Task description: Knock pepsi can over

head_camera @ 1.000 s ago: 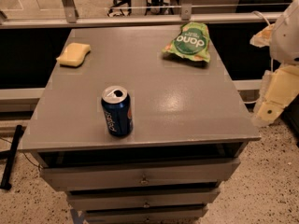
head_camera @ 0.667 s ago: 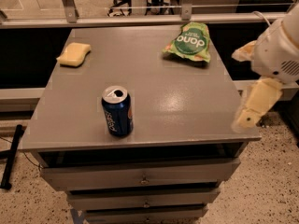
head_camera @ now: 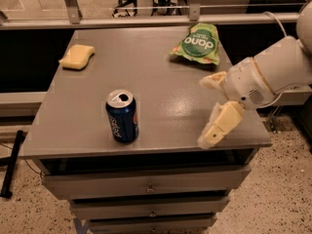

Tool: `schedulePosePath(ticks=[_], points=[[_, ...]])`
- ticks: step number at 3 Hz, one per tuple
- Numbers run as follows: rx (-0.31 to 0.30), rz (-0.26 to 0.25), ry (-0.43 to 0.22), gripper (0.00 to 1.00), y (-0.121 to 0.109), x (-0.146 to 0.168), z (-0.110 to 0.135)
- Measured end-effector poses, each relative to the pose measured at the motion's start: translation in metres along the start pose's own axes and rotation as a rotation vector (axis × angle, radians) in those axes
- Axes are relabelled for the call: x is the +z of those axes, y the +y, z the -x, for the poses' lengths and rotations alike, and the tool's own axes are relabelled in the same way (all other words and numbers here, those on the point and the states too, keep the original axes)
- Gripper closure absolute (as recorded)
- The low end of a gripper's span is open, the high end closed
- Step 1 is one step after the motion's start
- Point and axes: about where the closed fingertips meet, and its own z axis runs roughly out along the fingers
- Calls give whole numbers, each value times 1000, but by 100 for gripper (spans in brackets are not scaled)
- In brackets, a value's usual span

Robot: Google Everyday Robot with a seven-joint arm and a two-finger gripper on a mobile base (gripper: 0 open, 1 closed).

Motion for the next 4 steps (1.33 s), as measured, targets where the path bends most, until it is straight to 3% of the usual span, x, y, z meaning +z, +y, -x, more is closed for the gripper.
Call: schedulePosePath(ticks=[2,3,4], points=[[-63,166,-373,0,19,79,56],[-109,206,-470,0,27,107,88],[-119,209,-480,0,28,109,93]])
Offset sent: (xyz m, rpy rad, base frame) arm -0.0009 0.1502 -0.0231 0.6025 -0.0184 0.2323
